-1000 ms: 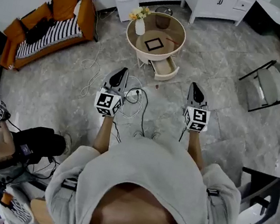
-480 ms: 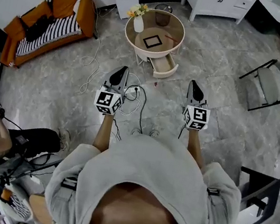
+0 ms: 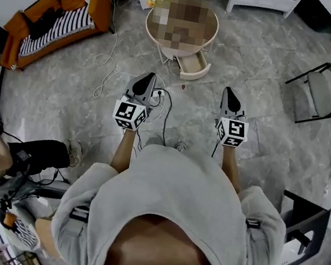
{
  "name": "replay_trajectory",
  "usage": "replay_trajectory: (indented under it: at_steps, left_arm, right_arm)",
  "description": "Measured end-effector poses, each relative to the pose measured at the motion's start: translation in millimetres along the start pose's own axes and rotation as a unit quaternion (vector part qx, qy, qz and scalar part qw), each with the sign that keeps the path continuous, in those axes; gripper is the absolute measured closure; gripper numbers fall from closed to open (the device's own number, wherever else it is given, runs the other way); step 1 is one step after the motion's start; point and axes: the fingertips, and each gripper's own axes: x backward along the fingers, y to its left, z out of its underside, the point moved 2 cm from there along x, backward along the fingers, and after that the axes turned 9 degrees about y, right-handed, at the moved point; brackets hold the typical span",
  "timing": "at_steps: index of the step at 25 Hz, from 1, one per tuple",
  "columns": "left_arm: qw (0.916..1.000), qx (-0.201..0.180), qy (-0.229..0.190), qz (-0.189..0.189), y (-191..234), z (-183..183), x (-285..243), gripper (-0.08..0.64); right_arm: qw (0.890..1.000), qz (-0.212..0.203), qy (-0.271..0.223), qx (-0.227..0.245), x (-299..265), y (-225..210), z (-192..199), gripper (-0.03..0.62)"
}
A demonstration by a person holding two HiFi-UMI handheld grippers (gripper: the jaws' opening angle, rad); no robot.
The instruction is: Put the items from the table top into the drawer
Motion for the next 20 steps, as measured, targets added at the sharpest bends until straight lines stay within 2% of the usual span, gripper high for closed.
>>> replay_trajectory:
  at_steps: [10, 16, 20]
  left_arm:
    - [0.9999, -0.002, 0.003, 0.012, -2.2, -3.0, -24.1, 0.545]
    - [0.9996, 0.021, 0.018, 0.012, 22.1, 10.3, -46.6, 0.545]
    - [0.9992, 0.025, 0.021, 0.026, 41.6, 10.4, -82.5, 0.545]
  right_arm:
    - [1.0, -0.016, 0.002, 0.001, -19.8, -2.4, 1.2, 0.569]
    - [1.0, -0.02, 0.01, 0.021, -49.5, 6.6, -3.5, 0.569]
    - [1.0, -0.006, 0.018, 0.022, -79.2, -3.3, -6.8, 0.569]
